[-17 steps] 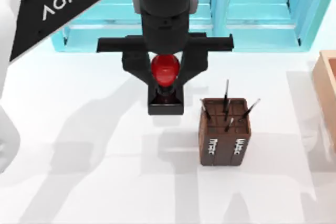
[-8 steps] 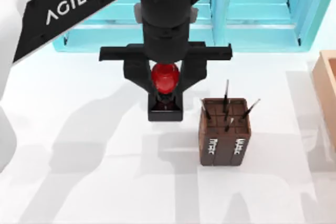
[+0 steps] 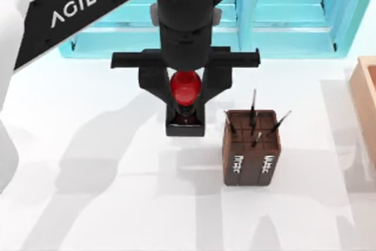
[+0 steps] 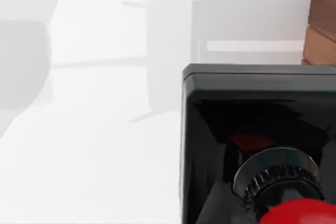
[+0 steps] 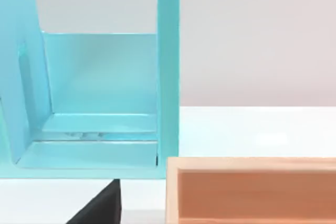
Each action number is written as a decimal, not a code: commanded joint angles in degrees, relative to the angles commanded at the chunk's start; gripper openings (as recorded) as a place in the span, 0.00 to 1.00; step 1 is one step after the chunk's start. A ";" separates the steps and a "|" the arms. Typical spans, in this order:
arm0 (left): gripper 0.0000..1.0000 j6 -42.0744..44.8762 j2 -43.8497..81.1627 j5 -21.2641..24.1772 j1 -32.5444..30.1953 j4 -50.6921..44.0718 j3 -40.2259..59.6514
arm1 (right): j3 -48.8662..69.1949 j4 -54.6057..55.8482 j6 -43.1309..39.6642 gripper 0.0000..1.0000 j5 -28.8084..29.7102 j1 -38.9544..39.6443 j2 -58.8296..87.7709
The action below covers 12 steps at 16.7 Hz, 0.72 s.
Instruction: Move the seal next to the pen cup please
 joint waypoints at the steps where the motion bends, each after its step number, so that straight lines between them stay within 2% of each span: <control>1: 0.60 0.00 0.00 0.00 0.00 0.00 0.00 | 0.00 0.00 0.00 1.00 0.00 0.00 0.00; 6: 0.98 0.00 0.00 0.00 0.00 0.00 0.00 | 0.00 0.00 0.00 1.00 0.00 0.00 0.00; 12: 1.00 0.00 0.00 0.00 0.00 0.00 0.00 | 0.00 0.00 0.00 1.00 0.00 0.00 0.00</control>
